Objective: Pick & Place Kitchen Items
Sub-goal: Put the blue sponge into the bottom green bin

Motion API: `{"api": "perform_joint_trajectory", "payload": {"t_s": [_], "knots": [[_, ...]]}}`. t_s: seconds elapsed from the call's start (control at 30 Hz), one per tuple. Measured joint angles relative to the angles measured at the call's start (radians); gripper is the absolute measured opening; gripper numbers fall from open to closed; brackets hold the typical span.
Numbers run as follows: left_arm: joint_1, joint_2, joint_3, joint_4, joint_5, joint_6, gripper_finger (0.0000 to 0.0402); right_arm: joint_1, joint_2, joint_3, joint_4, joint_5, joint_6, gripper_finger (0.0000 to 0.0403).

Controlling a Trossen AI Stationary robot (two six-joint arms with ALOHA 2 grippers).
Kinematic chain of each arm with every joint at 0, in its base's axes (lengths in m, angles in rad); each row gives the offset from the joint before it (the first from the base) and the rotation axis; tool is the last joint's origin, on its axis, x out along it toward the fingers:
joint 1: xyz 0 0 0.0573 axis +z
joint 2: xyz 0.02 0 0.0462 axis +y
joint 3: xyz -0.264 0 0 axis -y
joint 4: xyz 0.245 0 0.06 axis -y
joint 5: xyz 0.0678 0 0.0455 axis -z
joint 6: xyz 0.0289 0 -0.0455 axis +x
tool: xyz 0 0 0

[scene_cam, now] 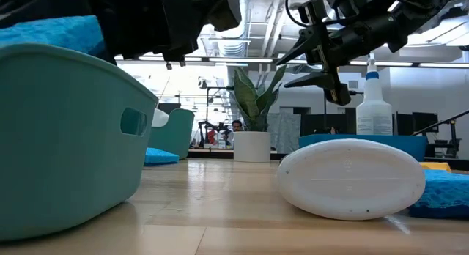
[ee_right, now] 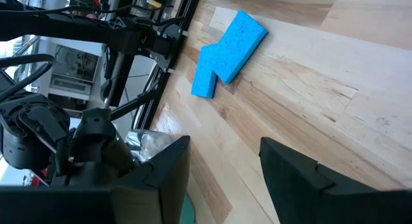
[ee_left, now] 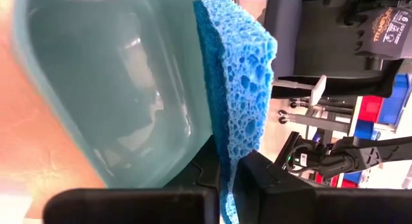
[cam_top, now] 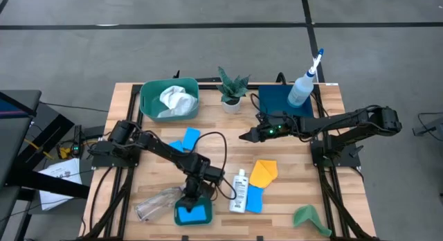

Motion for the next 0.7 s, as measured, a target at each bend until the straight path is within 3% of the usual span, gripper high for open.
{"api": "perform_joint_trajectory", "payload": {"t_s": [0.27,0.7], "knots": [[0.000,0.000,0.000,0.000,-0.012,0.001,0.0053,0.000,0.000,0.000,0.000,0.003,0.000,0.0179],[0.002,0.000,0.000,0.000,-0.064,0.001,0.0184,0.000,0.000,0.000,0.000,0.003,0.000,0.0179]]}}
